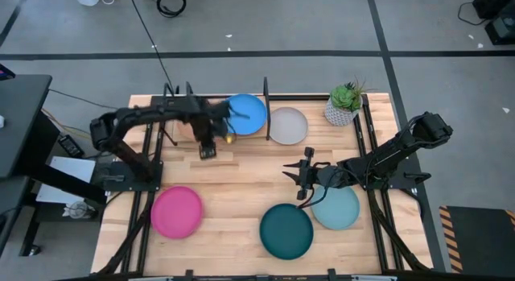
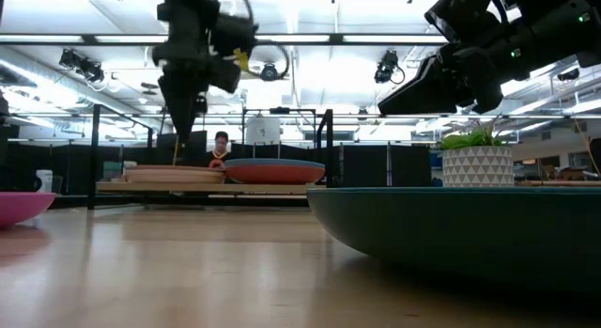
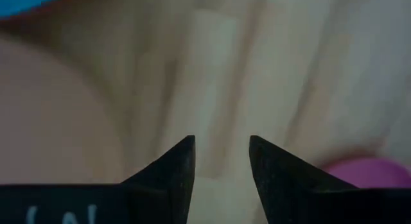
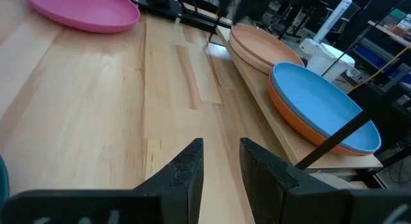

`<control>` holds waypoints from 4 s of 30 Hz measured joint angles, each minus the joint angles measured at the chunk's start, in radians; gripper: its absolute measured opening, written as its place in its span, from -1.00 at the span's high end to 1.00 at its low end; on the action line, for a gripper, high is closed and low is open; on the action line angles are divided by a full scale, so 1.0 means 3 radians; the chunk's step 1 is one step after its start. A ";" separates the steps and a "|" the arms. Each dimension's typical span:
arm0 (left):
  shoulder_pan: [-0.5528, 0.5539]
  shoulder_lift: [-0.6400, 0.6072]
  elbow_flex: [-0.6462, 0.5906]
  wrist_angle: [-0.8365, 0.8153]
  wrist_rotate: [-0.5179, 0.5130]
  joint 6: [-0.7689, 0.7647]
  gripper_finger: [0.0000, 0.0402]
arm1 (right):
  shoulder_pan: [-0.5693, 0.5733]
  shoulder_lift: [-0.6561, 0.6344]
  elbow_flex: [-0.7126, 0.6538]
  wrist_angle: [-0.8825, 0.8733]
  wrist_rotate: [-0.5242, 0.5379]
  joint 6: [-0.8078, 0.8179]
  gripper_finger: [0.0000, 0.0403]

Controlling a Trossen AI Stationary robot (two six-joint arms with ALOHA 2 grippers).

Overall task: Place and stack plates onto a shelf
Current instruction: Stack the purple plate on top of the brown plate

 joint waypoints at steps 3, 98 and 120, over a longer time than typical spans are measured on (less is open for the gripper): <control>-0.0427 0.0000 -0.0001 -0.0003 -0.0001 -0.0387 0.24 | 0.0000 0.0000 -0.0001 -0.0002 0.0000 0.0017 0.47; -0.0643 0.0876 0.1380 -0.0048 -0.1551 0.0599 0.93 | 0.0211 0.0003 -0.0058 0.0232 -0.0831 0.0140 0.47; -0.0444 0.1269 0.1377 0.0285 -0.1463 0.0763 0.69 | 0.0708 0.0003 -0.0058 0.0143 -0.0030 0.0381 0.47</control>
